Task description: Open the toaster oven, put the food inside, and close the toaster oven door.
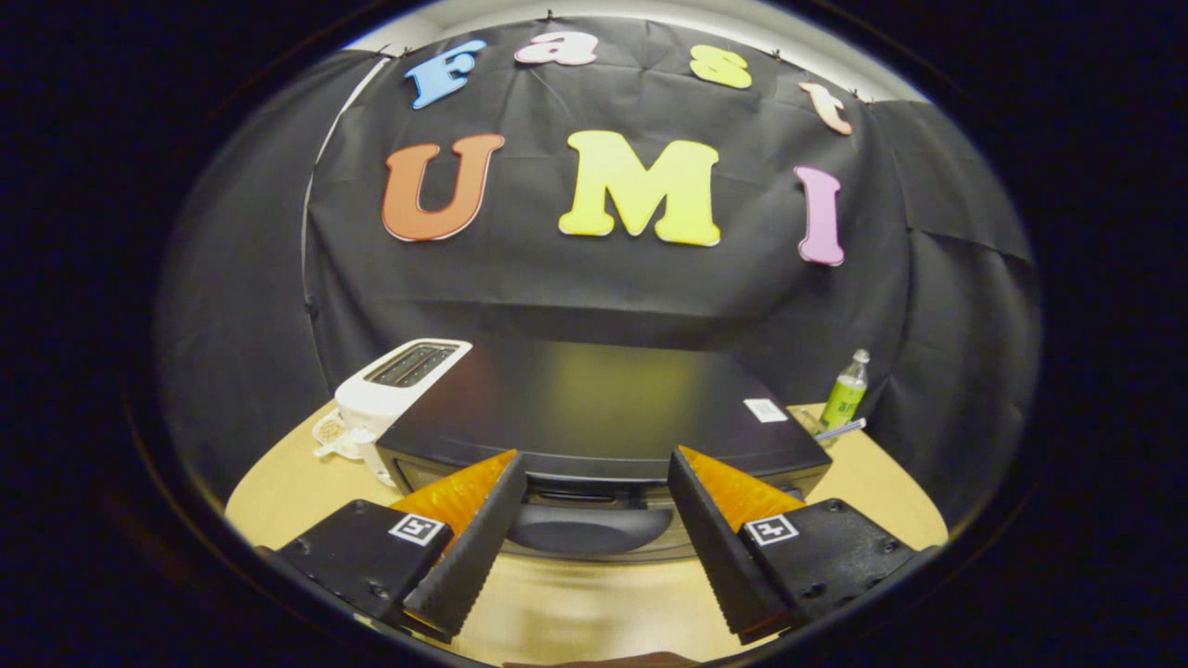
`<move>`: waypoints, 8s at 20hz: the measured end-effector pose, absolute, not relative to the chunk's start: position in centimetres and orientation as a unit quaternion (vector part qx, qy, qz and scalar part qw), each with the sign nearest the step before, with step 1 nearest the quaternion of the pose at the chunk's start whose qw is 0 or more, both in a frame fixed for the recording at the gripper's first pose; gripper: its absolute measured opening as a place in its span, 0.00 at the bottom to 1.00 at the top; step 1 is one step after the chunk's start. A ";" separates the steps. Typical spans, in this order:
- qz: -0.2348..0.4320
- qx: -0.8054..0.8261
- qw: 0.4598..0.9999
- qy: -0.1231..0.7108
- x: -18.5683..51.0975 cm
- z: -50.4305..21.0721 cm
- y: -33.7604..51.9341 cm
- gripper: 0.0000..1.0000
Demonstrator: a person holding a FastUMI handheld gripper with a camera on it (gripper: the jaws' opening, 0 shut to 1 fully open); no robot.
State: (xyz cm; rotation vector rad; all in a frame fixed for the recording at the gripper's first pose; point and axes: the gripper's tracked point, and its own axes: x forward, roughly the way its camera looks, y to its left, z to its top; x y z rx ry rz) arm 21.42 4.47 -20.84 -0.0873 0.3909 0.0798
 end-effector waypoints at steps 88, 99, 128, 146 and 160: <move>0.201 0.526 0.799 0.209 9.7 -22.5 2.9 0.37; 0.069 0.550 0.823 0.122 20.7 -26.3 2.4 0.37; 0.084 0.005 0.956 0.282 24.6 -33.1 6.9 1.00; 0.053 -0.044 0.956 0.285 13.7 -34.6 4.7 1.00; 0.017 -0.059 0.956 0.286 6.1 -38.6 2.4 1.00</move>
